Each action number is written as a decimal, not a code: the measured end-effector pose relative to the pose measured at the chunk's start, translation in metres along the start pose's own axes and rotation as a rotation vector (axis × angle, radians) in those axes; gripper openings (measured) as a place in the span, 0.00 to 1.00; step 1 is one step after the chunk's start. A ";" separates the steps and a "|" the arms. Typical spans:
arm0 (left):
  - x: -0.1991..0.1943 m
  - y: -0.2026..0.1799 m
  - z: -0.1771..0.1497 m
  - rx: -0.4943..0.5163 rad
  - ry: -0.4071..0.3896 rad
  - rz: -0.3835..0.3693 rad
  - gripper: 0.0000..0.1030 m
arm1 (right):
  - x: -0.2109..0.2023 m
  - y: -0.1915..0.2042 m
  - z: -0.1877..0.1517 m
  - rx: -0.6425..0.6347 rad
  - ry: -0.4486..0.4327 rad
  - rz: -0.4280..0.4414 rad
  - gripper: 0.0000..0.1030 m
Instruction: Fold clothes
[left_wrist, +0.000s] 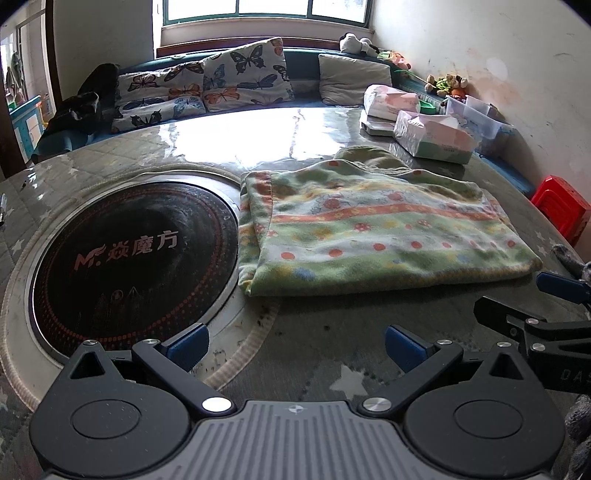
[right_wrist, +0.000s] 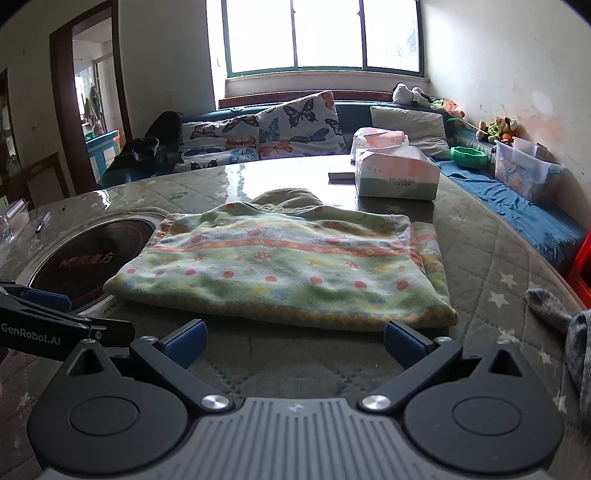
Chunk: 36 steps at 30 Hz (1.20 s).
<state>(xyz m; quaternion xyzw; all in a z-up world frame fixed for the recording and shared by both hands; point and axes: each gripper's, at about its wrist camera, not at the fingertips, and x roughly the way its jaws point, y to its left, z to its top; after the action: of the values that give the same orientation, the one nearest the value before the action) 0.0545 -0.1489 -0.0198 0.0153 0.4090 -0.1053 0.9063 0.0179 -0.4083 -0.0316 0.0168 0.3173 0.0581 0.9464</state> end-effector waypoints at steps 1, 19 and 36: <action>-0.001 -0.001 -0.001 0.002 -0.002 -0.001 1.00 | -0.001 0.001 -0.001 0.002 -0.001 0.001 1.00; -0.017 -0.002 -0.020 0.017 -0.018 -0.016 1.00 | -0.020 0.010 -0.020 0.033 -0.013 -0.007 1.00; -0.026 -0.004 -0.030 0.022 -0.029 -0.027 1.00 | -0.029 0.014 -0.028 0.033 -0.021 -0.009 1.00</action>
<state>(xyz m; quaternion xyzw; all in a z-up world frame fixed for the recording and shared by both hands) 0.0151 -0.1446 -0.0199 0.0180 0.3950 -0.1223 0.9103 -0.0236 -0.3981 -0.0354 0.0317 0.3083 0.0484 0.9495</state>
